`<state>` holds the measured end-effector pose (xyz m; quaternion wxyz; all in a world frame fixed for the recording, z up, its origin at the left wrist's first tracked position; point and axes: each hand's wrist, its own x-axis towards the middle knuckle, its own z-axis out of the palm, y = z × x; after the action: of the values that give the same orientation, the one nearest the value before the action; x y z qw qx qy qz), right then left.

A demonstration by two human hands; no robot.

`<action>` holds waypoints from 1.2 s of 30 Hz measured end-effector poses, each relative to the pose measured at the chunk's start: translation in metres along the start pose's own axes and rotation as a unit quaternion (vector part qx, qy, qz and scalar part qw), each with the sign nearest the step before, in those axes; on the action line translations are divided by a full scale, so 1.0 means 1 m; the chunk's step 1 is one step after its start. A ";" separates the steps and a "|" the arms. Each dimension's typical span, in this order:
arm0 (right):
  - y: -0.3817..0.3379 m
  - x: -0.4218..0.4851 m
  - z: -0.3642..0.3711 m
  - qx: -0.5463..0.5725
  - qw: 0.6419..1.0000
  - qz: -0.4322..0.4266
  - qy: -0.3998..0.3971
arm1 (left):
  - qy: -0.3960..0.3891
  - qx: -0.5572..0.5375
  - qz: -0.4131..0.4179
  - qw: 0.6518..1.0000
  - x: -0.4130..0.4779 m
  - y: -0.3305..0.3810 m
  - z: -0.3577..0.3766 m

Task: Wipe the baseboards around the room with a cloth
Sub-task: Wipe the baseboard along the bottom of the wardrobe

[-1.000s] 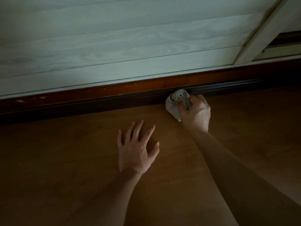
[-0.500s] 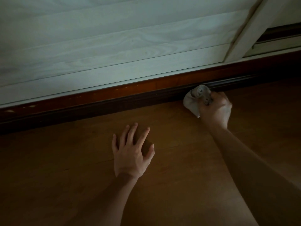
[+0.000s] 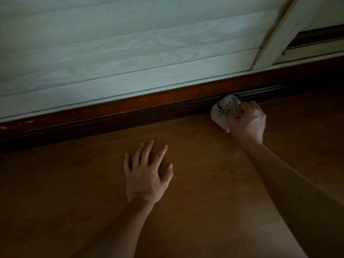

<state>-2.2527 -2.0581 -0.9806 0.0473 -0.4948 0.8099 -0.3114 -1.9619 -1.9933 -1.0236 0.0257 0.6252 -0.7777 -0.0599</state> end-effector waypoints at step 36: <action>0.010 0.019 -0.011 -0.016 0.994 -0.078 -0.069 | -0.035 -0.019 -0.013 0.999 0.011 0.009 -0.017</action>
<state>-2.2742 -2.0657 -0.9732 0.0706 -0.5775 0.7684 -0.2668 -1.9713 -2.0027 -1.0057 0.0091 0.6318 -0.7690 -0.0966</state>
